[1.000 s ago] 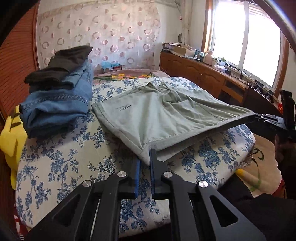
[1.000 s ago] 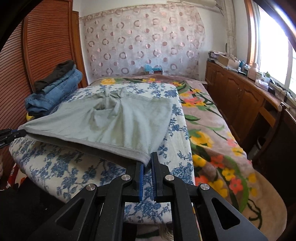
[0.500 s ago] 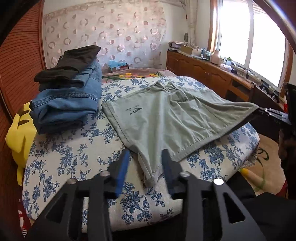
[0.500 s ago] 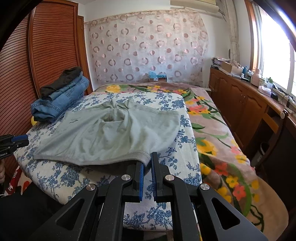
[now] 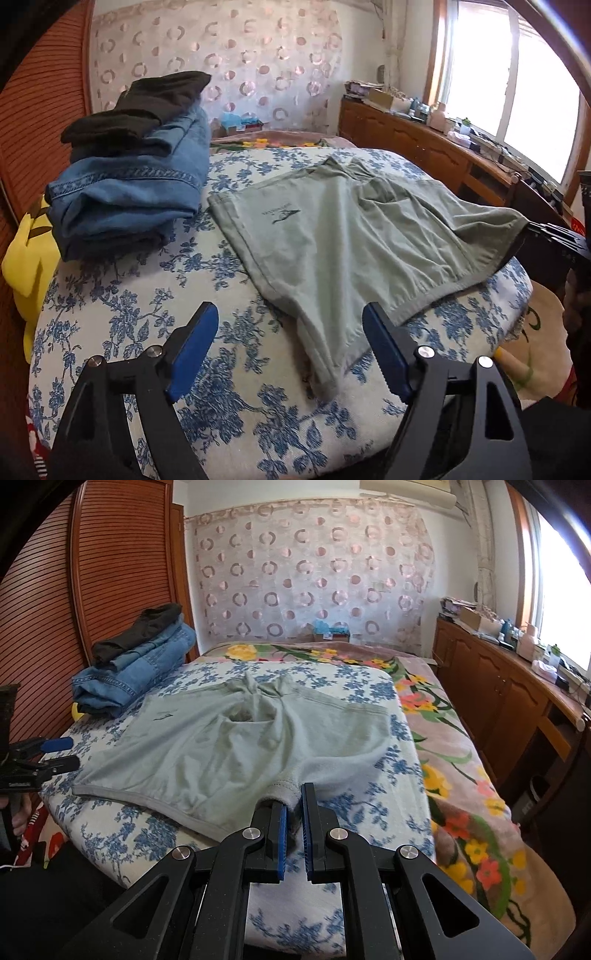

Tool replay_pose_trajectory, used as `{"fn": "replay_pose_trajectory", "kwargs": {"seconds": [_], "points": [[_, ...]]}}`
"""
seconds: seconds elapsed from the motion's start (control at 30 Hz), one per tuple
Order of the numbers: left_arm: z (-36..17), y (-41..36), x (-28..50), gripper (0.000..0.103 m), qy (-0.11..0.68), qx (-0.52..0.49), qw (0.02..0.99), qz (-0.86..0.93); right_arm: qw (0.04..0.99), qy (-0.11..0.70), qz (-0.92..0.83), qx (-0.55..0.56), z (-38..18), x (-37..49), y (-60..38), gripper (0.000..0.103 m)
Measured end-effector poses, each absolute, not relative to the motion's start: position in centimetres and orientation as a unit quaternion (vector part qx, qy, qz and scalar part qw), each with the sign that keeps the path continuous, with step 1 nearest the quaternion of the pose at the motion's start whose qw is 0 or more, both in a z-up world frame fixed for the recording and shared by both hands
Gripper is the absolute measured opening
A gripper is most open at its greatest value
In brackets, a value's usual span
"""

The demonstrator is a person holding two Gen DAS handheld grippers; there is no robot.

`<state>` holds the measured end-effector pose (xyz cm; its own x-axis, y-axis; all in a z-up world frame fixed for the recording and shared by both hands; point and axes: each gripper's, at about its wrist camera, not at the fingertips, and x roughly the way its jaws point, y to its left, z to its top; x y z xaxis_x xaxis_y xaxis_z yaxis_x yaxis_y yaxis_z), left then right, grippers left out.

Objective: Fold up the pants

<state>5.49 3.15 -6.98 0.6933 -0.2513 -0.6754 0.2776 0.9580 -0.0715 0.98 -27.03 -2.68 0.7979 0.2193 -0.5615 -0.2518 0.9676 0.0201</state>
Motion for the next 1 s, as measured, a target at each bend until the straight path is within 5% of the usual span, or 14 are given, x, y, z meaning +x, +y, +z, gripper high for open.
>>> {"fn": "replay_pose_trajectory", "kwargs": {"seconds": [1.0], "points": [[-7.0,7.6,5.7,0.081,0.359,0.001,0.929,-0.087,0.897,0.314,0.301,-0.073,-4.8,7.9,-13.8,0.007]]}}
